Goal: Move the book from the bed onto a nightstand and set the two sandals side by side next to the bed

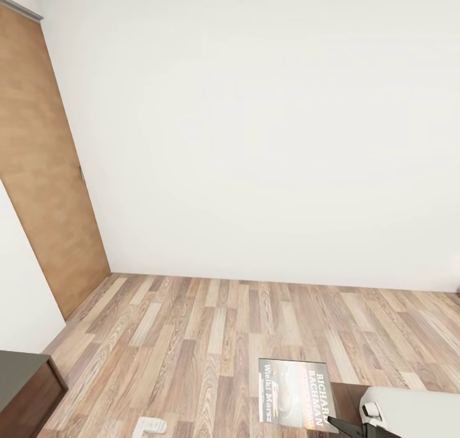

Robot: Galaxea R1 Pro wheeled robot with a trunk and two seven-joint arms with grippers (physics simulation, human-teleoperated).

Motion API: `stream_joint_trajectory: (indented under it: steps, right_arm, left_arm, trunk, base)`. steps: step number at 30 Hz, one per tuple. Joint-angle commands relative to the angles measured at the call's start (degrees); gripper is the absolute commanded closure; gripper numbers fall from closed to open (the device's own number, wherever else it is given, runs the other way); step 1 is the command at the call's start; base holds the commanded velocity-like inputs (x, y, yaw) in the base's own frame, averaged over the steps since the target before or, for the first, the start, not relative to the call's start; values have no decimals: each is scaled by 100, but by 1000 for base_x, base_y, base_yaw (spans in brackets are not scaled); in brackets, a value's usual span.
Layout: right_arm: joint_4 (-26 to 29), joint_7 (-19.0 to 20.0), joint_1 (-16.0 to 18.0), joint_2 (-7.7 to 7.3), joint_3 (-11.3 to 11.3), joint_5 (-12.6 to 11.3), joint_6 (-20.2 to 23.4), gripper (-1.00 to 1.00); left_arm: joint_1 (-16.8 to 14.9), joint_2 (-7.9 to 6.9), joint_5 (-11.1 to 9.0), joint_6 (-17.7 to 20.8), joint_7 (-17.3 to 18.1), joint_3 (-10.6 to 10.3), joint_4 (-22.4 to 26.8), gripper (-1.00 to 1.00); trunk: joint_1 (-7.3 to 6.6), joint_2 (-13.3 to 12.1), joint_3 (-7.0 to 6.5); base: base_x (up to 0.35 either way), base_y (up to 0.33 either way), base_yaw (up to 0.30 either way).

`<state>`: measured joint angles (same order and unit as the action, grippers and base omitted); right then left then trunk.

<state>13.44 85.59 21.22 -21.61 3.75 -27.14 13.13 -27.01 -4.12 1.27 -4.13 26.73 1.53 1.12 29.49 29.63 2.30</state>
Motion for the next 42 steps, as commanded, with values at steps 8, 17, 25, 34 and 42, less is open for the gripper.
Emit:
stream_joint_trajectory:
  steps: [8,17,25,34,42]
  right_arm:
    - [1,10,5,-1,38,-46,58,100]
    - [-7,10,5,-3,38,-46,58,100]
    - [-8,10,5,-1,40,-46,45,100]
    - [-2,10,5,-1,38,-46,40,100]
    - [9,19,5,-1,39,-46,38,100]
  left_arm:
    - [-6,-1,14,-26,17,14,-7,-100]
    - [-6,-1,18,-25,17,14,-7,-100]
    - [-6,-1,16,-25,17,20,-7,-100]
    - [-6,-1,14,-26,17,23,-7,-100]
    - [-6,-1,14,-26,17,23,-7,-100]
  trunk:
    - [3,11,11]
    - [3,11,11]
    - [3,11,11]
    - [3,11,11]
    - [3,11,11]
  base:
    - [16,0,0]
    - [272,0,0]
    - [136,0,0]
    - [4,0,0]
    - [0,0,-107]
